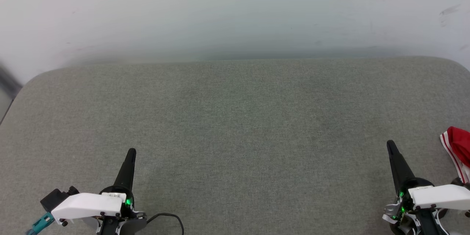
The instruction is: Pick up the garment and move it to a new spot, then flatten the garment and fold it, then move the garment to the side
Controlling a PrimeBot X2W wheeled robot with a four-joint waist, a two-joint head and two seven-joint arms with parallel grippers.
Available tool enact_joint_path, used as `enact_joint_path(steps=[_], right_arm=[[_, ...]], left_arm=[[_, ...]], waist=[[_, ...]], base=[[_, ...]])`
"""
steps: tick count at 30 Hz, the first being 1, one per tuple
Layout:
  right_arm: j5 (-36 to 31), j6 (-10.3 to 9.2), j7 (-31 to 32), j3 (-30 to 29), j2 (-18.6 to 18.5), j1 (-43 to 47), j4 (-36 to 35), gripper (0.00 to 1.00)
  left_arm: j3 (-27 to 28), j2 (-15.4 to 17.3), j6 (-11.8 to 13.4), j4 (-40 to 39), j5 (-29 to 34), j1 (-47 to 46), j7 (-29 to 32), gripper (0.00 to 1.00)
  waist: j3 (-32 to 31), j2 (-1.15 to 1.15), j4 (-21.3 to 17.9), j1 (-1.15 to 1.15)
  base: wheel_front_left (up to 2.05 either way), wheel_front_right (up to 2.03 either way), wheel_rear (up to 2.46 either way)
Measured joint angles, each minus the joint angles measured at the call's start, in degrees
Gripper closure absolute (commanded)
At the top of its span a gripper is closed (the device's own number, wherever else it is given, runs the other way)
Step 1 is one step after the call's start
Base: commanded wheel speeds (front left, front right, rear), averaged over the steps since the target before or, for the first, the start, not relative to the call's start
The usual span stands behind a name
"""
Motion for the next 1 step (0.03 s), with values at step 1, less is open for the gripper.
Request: enact_joint_path(steps=[1], right_arm=[[0.5, 0.00, 0.1, 0.0, 0.0, 0.0, 0.0, 1.00]], left_arm=[[0.1, 0.0, 0.0, 0.0, -0.4, 0.0, 0.2, 1.00]], waist=[[0.0, 0.00, 0.0, 0.00]], base=[[0.00, 0.00, 0.00]])
